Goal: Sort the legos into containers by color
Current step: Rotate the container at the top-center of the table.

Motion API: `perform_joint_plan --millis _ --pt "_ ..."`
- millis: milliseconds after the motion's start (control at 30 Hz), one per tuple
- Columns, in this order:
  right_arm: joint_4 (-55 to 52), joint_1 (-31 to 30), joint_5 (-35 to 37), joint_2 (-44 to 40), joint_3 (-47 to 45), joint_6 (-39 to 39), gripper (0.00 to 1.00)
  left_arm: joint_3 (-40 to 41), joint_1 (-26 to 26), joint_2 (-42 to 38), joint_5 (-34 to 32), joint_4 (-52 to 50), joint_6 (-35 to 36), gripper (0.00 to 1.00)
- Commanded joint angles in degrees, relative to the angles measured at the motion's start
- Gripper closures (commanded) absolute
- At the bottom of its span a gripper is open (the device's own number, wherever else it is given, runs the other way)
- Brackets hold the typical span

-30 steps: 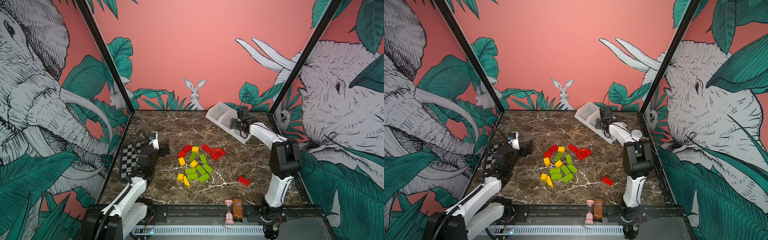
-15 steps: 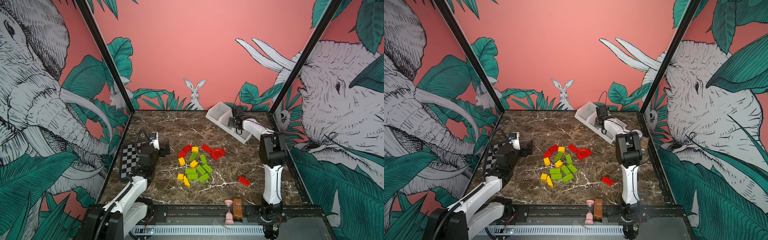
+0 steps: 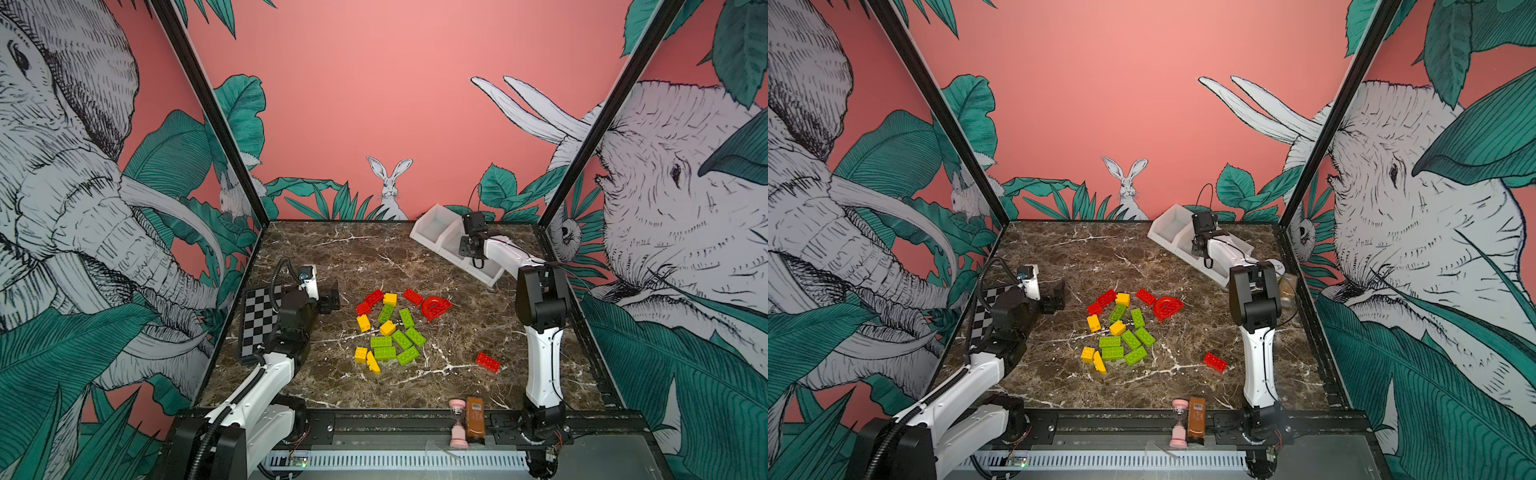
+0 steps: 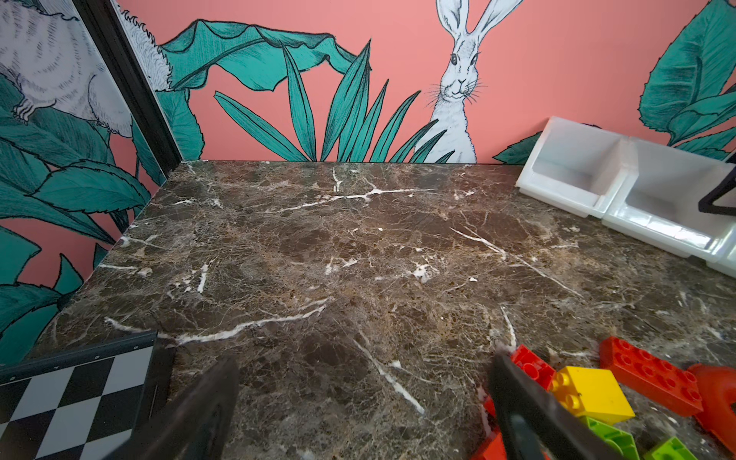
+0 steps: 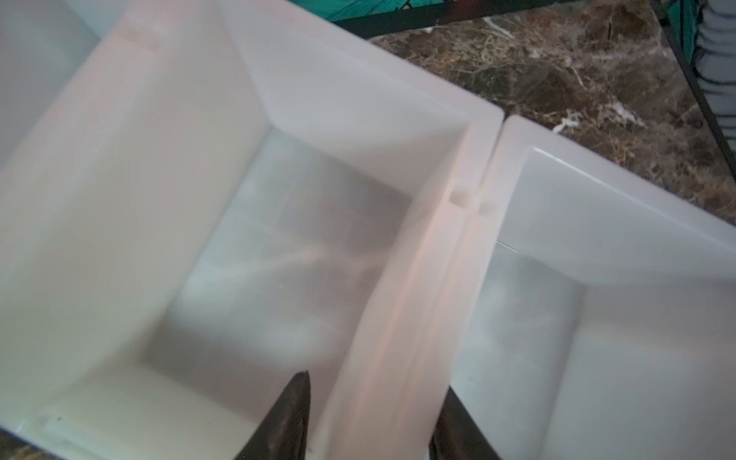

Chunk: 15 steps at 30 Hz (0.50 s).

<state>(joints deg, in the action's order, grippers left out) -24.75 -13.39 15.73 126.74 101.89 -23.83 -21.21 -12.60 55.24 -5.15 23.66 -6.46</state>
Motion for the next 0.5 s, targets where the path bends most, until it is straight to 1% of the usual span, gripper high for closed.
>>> perform_joint_plan --millis 0,100,233,300,367,467 --pt "0.69 -0.31 -1.00 -0.60 -1.52 1.55 0.63 0.47 -0.14 -1.72 0.26 0.48 -0.23 0.01" --pt "2.14 -1.01 -1.78 -1.76 -3.27 2.60 0.72 0.48 -0.15 -2.07 0.39 0.33 -0.22 0.02" --pt "3.48 -1.46 -4.78 -3.19 -5.36 2.46 0.79 0.47 -0.11 -2.24 0.47 0.17 -0.37 0.02" --pt "4.35 -2.13 -5.93 -4.09 -6.66 1.98 0.84 0.47 -0.14 -2.16 0.42 0.20 -0.37 0.02" --pt "4.62 -3.20 -5.81 -4.97 -7.22 1.87 0.86 0.47 -0.14 -2.12 0.57 0.11 -0.42 0.01" --pt "4.89 -4.85 -5.37 -6.16 -7.60 1.64 0.87 0.47 -0.10 -2.11 0.83 0.25 -0.42 0.02"
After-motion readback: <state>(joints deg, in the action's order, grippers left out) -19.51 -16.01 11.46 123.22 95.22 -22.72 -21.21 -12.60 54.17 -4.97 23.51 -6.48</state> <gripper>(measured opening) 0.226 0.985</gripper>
